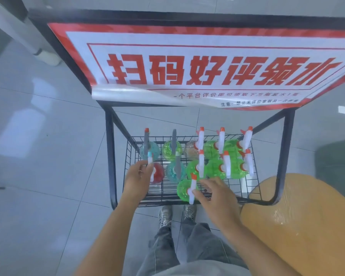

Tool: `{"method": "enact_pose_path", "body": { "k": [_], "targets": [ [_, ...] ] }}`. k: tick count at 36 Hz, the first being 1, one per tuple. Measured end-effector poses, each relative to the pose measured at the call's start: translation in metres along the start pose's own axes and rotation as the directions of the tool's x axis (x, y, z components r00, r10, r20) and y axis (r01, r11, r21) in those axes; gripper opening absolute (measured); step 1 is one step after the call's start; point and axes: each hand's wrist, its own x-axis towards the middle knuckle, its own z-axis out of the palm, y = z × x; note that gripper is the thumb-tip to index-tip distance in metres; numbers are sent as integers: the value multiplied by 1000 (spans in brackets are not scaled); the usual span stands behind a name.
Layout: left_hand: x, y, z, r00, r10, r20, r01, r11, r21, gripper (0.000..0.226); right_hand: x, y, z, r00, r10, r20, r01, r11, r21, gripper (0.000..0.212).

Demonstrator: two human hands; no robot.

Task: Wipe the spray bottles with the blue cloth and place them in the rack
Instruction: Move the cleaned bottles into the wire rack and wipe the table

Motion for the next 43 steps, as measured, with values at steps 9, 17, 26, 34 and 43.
{"method": "enact_pose_path", "body": {
  "k": [9,17,26,34,43],
  "targets": [
    [-3,20,2,994,-59,89,55,998,44,44,22,-38,2,996,-78,-48,82,992,92,35],
    [-4,15,-1,989,-58,132,59,998,1,43,52,-57,12,998,-29,58,26,999,43,48],
    [-4,3,-3,995,-84,46,86,996,-37,51,69,-68,17,992,-17,126,40,982,-186,27],
    [0,9,-6,996,-79,51,81,996,-29,42,82,-73,20,988,39,151,13,943,-331,32],
    [-1,7,-8,999,-26,31,28,997,-73,34,83,-73,24,989,56,139,-10,949,-315,32]
  ]
}}
